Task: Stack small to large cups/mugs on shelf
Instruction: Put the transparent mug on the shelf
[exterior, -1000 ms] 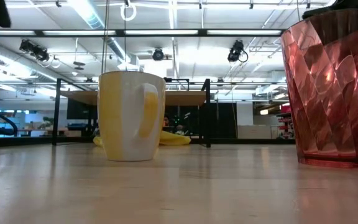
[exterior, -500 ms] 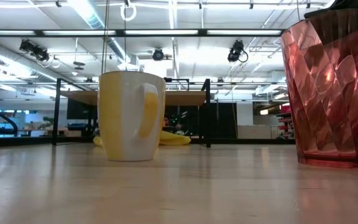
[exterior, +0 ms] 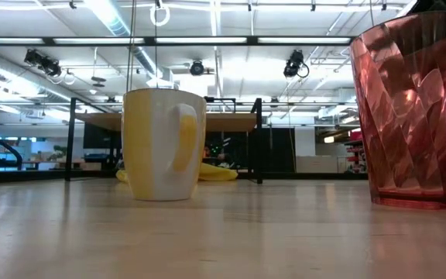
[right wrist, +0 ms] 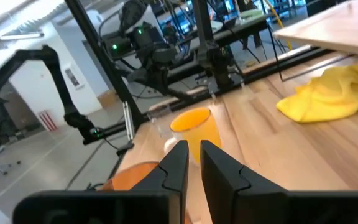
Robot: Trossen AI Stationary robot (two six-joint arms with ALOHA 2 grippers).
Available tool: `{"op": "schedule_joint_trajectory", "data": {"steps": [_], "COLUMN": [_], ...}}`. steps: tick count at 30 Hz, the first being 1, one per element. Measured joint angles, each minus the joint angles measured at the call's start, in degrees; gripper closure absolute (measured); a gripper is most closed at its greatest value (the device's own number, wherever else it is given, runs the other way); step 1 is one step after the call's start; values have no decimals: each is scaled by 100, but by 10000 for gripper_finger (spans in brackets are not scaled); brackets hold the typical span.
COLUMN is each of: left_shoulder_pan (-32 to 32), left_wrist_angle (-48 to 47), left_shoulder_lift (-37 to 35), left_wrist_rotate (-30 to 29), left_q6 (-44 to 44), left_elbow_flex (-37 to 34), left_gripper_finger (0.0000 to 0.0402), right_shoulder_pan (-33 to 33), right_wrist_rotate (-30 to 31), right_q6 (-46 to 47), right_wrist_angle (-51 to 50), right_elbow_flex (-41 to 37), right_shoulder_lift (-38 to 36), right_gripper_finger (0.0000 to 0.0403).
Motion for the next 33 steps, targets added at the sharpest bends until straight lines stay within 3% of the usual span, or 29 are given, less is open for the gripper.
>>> {"op": "schedule_joint_trajectory", "data": {"steps": [12, 33], "left_shoulder_pan": [240, 645], "left_wrist_angle": [349, 379], "left_shoulder_lift": [412, 505], "left_wrist_rotate": [583, 605], "left_q6": [9, 321], "left_elbow_flex": [-11, -46], "left_gripper_finger": [353, 325], "right_shoulder_pan": [0, 0], "right_wrist_rotate": [0, 1], "right_q6": [64, 67], "right_wrist_angle": [28, 45], "right_elbow_flex": [0, 0], "right_shoulder_lift": [273, 271], "right_gripper_finger": [354, 353]}}
